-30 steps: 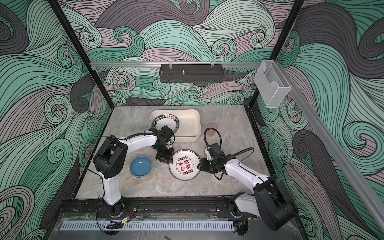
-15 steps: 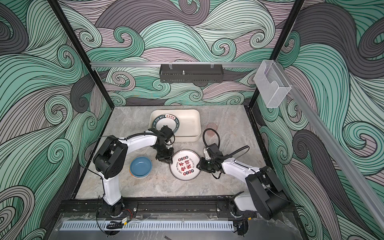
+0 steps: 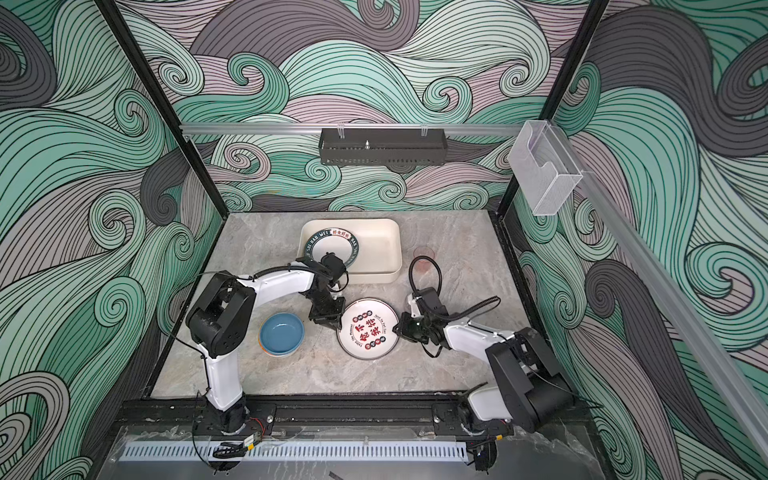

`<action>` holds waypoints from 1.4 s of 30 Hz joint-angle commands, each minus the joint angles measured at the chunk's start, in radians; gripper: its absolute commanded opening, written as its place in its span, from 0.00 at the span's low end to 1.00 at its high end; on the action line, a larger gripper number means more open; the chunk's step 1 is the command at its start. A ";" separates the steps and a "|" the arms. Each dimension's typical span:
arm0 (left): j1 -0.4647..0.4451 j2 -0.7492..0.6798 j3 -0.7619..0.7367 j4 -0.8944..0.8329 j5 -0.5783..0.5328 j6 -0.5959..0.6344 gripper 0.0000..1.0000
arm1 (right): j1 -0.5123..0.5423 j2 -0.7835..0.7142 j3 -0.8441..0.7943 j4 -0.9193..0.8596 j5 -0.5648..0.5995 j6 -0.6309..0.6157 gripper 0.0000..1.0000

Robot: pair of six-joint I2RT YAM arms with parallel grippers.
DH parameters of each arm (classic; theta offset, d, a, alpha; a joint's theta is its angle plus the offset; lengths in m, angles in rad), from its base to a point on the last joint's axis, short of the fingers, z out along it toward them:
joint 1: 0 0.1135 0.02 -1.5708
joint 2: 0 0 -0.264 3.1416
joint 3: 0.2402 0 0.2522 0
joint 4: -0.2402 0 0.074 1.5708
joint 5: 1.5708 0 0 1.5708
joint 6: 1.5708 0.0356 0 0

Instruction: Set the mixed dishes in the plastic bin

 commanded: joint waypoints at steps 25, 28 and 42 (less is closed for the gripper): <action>0.021 -0.237 0.042 -0.075 -0.046 -0.002 0.32 | 0.005 -0.351 0.067 -0.362 0.102 -0.084 0.00; 0.029 -0.266 0.051 -0.083 -0.051 -0.004 0.34 | 0.001 -0.384 0.091 -0.410 0.105 -0.092 0.00; 0.078 -0.384 0.083 -0.095 -0.027 -0.012 0.44 | -0.016 -0.443 0.217 -0.482 0.057 -0.072 0.00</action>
